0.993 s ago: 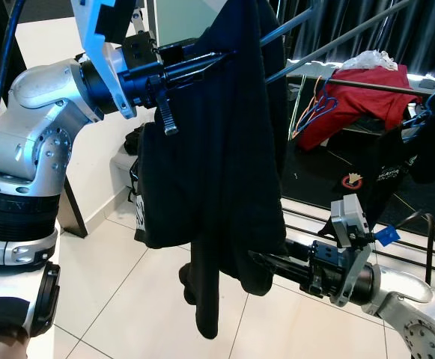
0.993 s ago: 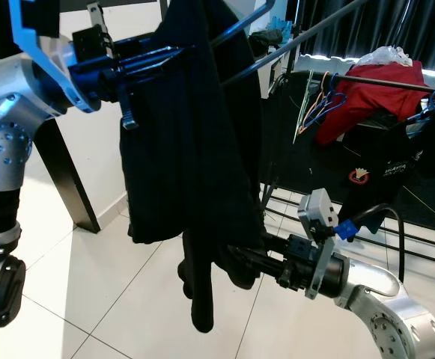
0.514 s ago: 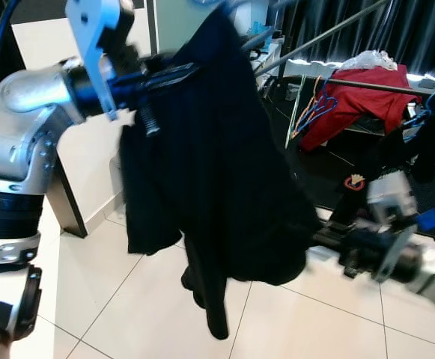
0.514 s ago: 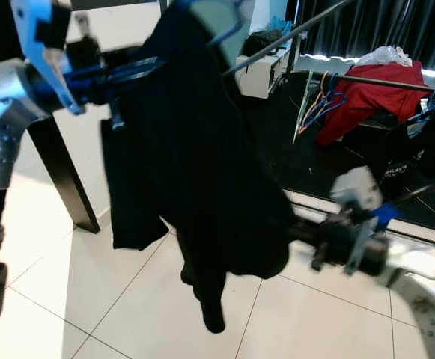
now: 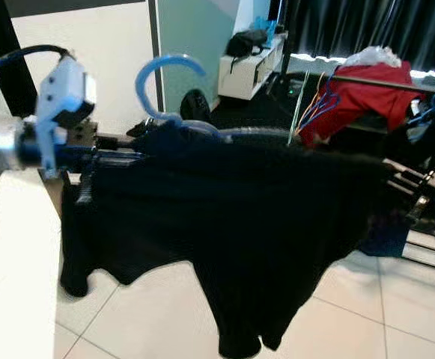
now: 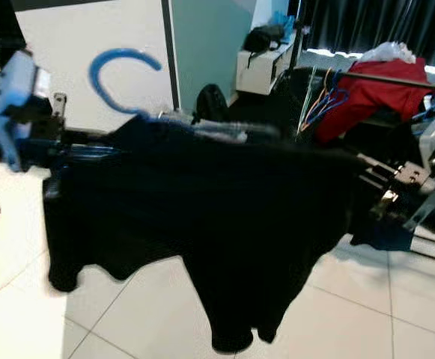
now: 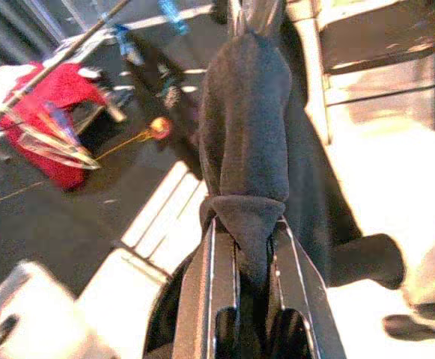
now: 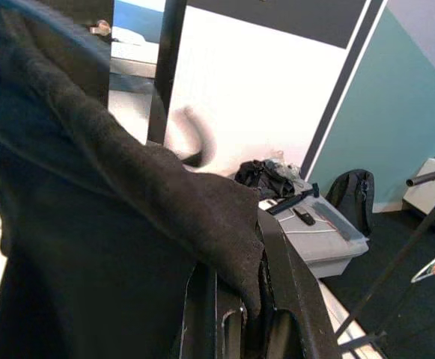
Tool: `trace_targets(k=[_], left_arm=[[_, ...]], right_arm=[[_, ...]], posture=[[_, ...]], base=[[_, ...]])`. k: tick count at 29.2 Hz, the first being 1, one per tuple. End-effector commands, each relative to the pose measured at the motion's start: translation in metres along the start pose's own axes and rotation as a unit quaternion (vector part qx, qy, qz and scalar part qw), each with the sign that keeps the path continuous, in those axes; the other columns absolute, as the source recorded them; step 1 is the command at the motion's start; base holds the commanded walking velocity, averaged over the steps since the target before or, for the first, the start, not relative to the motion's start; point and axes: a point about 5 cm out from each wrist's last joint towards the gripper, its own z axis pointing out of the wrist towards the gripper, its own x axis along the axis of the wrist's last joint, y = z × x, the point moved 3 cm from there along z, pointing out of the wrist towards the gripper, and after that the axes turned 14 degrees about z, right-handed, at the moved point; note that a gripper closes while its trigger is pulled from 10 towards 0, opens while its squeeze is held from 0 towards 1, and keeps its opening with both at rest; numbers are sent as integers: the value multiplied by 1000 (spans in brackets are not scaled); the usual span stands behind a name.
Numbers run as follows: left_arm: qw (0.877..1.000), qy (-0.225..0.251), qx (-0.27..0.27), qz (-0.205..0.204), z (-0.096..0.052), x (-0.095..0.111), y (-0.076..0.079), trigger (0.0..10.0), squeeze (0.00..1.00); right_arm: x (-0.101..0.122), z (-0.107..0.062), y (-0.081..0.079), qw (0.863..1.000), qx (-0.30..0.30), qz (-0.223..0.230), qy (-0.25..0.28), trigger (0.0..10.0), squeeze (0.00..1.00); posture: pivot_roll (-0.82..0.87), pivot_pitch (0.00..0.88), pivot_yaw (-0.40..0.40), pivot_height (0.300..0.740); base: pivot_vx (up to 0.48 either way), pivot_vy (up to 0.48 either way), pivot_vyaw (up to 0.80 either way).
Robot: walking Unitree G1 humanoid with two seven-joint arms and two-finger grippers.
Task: Hang hanger
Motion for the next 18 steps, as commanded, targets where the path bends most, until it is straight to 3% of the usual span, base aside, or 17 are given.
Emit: trace_targets(k=[1, 2, 5, 6, 8, 9, 10, 11, 12, 13, 16, 18], left_arm=[[1000, -5, -13, -3, -9, 5, 3, 902, 0], [999, -7, -36, -11, -10, 4, 8, 1412, 0], [998, -2, -52, -21, -14, 4, 10, 1686, 0], [997, 8, -69, -33, -16, 6, 13, 3255, 0], [996, 15, -83, -42, -17, 9, 15, 3255, 0], [995, 20, -90, -49, -17, 9, 17, 4902, 0], [995, 20, -90, -49, -17, 9, 17, 4902, 0], [994, 16, -98, -52, -16, 7, 19, 9176, 0], [994, 16, -98, -52, -16, 7, 19, 9176, 0], [992, 11, -108, -59, -14, 5, 23, 10000, 0], [991, 5, -118, -68, -13, 2, 28, 10000, 0], [981, -28, -165, -102, -9, -13, 48, 10000, 0]], right_arm=[[1, -2, 2, 1000, -7, -11, -3, 0, 0], [-2, -1, 0, 1000, 1, -10, -8, 0, 0], [-6, 1, -4, 1000, 18, -10, -22, 0, 0], [-9, 3, -7, 999, 26, -11, -29, 0, 0], [-10, 4, -7, 999, 32, -13, -34, 0, 0], [-11, 5, -8, 999, 36, -13, -34, 0, 0], [-11, 5, -8, 999, 36, -13, -34, 0, 0], [-10, 6, -9, 999, 40, -13, -32, 0, 0], [-10, 6, -9, 999, 40, -13, -32, 0, 0], [-9, 8, -11, 998, 48, -13, -28, 0, 0], [-8, 9, -12, 998, 53, -13, -26, 0, 0], [-1, 16, -20, 996, 83, -13, -15, 0, 0]], posture=[[-21, 0, -31, 740], [-19, 0, -32, 740], [-19, 0, -32, 740], [-18, 0, -34, 740], [-18, 0, -34, 740], [-18, 0, -33, 740], [-18, 0, -33, 740], [-16, 0, -34, 740], [-16, 0, -34, 740], [-16, 0, -34, 740], [-16, 0, -34, 740], [-17, 0, -36, 740]], base=[[0, 0, 0], [0, 0, 0], [0, 0, 0], [0, 0, 0], [0, 0, 0], [0, 0, 0], [0, 0, 0], [0, 0, 0], [0, 0, 0], [0, 0, 0], [0, 0, 0], [0, 0, 0]])
